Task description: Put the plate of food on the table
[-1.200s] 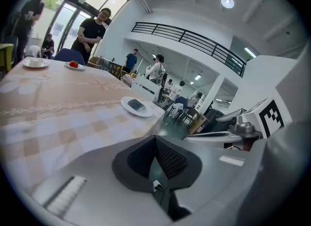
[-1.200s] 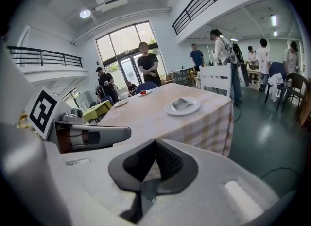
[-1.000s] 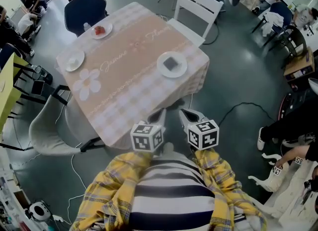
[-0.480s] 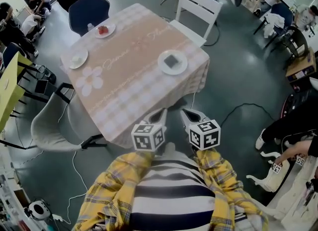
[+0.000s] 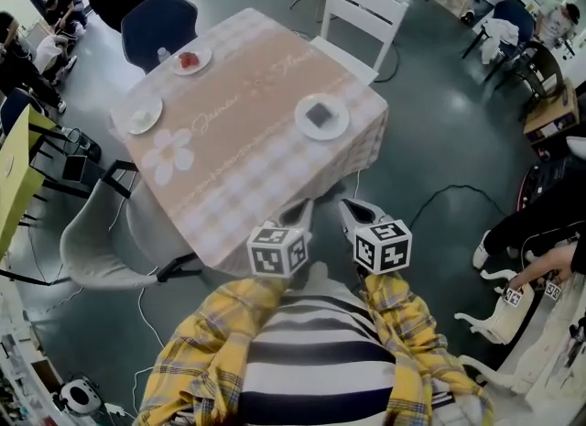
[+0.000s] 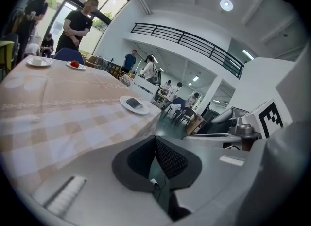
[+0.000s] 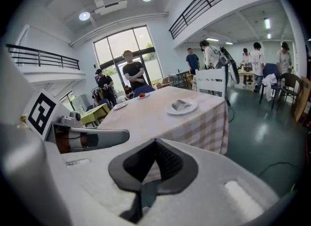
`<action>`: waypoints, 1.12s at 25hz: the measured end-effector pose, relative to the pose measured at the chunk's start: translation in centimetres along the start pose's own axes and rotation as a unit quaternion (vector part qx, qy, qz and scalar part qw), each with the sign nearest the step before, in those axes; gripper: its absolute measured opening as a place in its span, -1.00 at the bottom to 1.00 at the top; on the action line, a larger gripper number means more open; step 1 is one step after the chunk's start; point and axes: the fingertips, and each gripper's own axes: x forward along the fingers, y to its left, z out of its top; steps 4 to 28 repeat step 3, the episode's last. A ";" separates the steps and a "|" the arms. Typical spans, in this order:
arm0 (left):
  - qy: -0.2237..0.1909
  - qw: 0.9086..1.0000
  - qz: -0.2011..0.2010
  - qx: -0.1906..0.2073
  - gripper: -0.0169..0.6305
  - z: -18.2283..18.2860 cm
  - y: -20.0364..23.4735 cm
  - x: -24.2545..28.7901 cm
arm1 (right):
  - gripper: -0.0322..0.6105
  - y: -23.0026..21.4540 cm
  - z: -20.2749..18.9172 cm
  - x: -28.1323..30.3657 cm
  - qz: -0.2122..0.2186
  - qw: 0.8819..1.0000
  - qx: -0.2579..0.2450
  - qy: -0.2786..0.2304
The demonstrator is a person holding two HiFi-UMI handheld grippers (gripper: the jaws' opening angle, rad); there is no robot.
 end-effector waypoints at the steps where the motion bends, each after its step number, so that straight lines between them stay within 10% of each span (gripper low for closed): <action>1: 0.000 1.000 -0.002 0.003 -0.96 0.3 0.2 -0.3 | -0.90 0.2 0.3 0.1 -0.002 1.000 0.002 -0.003; 28: 0.000 1.000 -0.005 0.008 -0.95 0.9 0.6 -0.8 | -0.90 0.8 0.8 0.3 -0.007 1.000 0.002 -0.008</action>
